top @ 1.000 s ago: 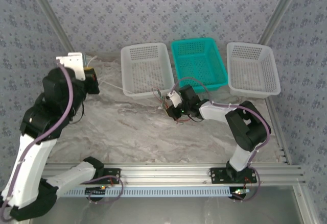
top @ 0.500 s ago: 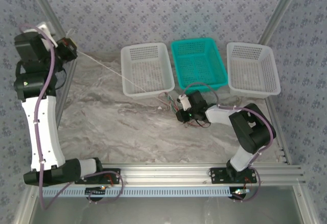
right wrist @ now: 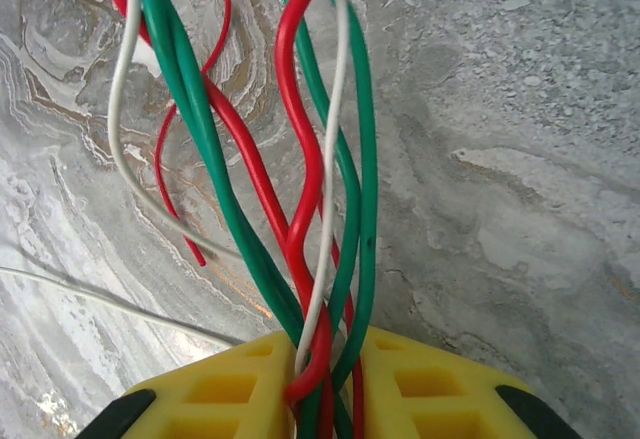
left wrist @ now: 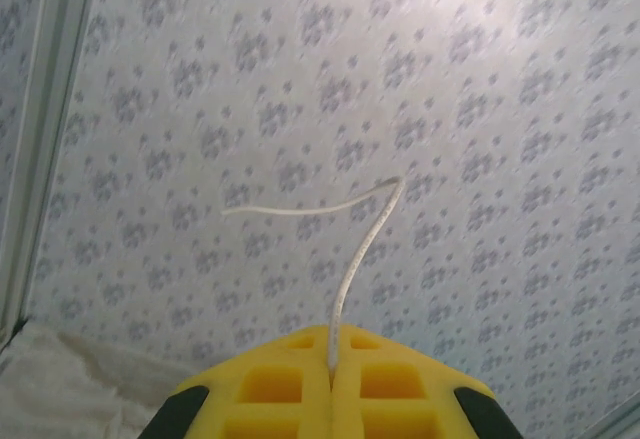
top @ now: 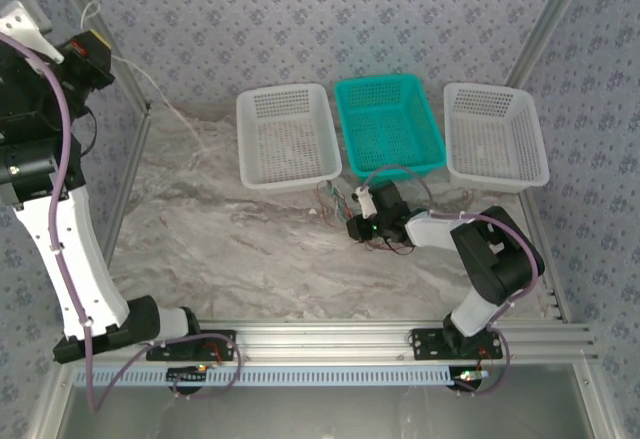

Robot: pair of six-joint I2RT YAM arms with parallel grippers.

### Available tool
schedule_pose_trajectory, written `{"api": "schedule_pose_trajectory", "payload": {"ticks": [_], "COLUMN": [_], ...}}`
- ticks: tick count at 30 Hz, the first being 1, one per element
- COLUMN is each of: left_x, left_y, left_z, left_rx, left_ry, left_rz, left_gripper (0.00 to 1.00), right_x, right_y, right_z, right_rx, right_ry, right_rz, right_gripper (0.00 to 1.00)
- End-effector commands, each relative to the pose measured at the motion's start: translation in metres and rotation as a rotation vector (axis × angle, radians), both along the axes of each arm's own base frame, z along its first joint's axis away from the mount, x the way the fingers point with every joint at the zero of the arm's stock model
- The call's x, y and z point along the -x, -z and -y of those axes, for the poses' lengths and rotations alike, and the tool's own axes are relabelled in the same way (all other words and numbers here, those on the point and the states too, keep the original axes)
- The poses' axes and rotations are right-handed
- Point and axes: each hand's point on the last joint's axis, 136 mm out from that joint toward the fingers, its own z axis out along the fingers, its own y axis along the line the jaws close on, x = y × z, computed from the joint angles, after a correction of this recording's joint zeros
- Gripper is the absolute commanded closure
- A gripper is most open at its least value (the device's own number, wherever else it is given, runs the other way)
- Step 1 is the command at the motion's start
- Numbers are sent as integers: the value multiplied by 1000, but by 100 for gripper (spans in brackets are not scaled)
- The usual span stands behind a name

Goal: Untangle the cables
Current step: Untie the cable from multiple cables, then place the cable into the container.

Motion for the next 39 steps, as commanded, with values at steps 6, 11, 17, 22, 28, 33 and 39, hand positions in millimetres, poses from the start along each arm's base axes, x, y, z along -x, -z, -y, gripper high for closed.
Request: {"api": "schedule_pose_trajectory", "payload": {"ticks": [6,11,17,22,28,33,39], "left_x": [0,-13,-21,-22,-27,-61,-116], "left_y": [-67,-81,-104,-135,-167,-144,-106], "left_z": [19,30,29,17,21,50,77], "left_rx": [67,100,101,90,169,154,161], "left_ry": [137,242,275,223,284,344,405], "left_rz": [163,223,329,475,678,604,509], "left_gripper": [100,100,100,100,100,100,100], "right_x": [27,25,25,24,31,34,35], "right_y": [39,34,28,22,23,25,29], "right_z": [25,21,13,6,1,-4,-12], "right_rx": [83,83,95,91,100,100,124], "right_ry": [59,47,9,-13,-14,-17,-55], "right_rz": [-172,-172,-171,-178,-191,-198,-211], "right_gripper": [86,85,85,85,85,85,85]}}
